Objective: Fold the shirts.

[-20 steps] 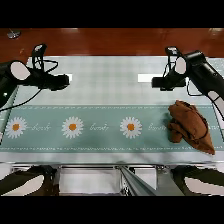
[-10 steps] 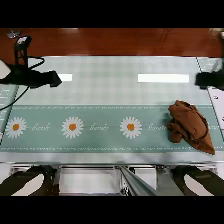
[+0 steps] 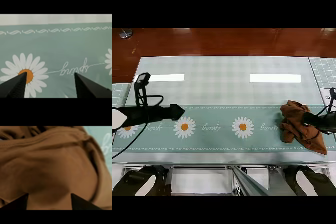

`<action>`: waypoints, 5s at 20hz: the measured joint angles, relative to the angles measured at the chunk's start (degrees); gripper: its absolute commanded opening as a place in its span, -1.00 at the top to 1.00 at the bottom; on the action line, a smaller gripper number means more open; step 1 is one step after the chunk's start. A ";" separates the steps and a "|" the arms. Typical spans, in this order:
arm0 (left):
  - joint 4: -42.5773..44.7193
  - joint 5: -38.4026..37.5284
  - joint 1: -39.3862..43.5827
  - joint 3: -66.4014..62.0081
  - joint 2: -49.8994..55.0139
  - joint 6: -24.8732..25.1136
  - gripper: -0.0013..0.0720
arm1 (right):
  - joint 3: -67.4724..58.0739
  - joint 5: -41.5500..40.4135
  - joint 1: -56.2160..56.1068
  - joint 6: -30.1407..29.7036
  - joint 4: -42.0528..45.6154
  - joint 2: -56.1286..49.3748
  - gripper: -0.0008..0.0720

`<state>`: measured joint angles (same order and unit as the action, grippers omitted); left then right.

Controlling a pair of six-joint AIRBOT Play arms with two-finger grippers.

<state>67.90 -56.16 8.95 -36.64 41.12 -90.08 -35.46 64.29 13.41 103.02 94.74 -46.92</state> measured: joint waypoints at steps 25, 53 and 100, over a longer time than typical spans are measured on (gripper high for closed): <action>-1.75 -8.61 -12.68 -2.62 -11.26 4.11 -0.95 | -56.19 -1.40 -20.44 -13.40 -17.11 0.79 0.87; -2.64 -8.61 -13.46 1.99 -0.04 8.44 -0.95 | -41.40 11.37 -18.56 -17.44 -34.34 -26.34 -0.73; -22.25 -23.10 -21.35 -51.41 12.87 16.50 0.91 | -57.37 6.56 -22.01 -17.75 -30.67 -10.12 0.87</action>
<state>45.65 -79.26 -12.40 -88.05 54.00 -73.58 -92.84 70.85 -8.60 85.27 64.07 -57.04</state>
